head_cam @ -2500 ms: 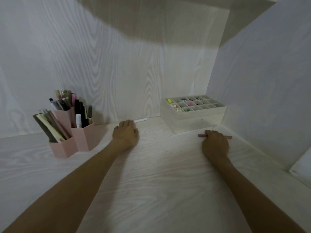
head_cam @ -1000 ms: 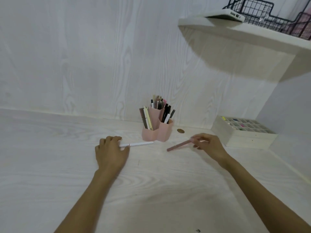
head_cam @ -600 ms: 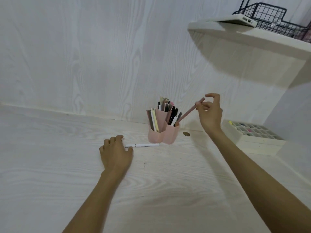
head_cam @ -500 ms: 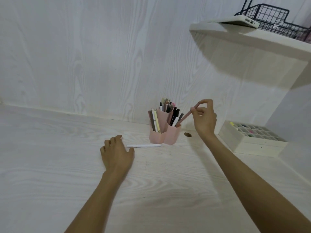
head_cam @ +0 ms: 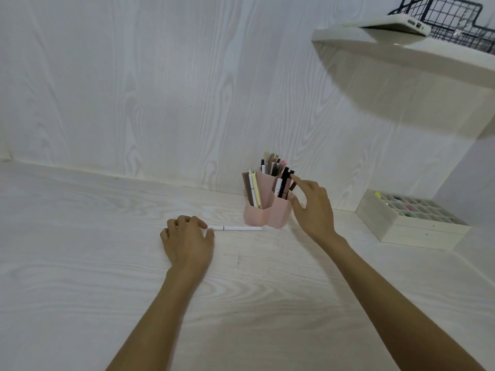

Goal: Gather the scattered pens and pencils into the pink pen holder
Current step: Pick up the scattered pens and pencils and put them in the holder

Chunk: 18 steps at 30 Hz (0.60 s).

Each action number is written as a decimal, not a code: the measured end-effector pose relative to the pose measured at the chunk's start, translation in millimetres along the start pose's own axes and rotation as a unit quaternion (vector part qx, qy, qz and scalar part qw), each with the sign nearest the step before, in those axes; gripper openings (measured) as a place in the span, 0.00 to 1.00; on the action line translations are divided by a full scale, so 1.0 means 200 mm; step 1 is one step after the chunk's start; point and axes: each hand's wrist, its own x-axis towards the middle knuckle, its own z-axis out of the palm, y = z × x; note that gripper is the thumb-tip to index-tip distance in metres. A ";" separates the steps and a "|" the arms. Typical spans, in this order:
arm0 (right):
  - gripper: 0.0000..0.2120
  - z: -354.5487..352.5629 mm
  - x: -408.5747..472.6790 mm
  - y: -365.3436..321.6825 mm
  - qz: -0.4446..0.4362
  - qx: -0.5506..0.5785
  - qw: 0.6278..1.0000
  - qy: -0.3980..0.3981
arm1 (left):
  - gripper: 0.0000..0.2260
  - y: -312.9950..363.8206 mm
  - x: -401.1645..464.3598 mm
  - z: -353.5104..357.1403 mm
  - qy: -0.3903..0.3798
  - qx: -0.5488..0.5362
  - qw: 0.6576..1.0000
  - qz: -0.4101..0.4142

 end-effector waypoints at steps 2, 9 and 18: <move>0.24 -0.01 -0.08 0.04 0.005 0.014 1.000 0.020 | 0.10 0.00 0.00 0.01 0.003 -0.002 1.000 0.005; 0.26 0.03 -0.32 0.27 0.152 -0.129 0.958 -0.207 | 0.10 -0.01 0.00 0.00 -0.005 -0.030 0.999 0.029; 0.28 0.07 -0.37 0.31 0.158 -0.106 0.964 -0.183 | 0.05 0.15 0.05 -0.16 -0.036 -0.360 0.930 0.057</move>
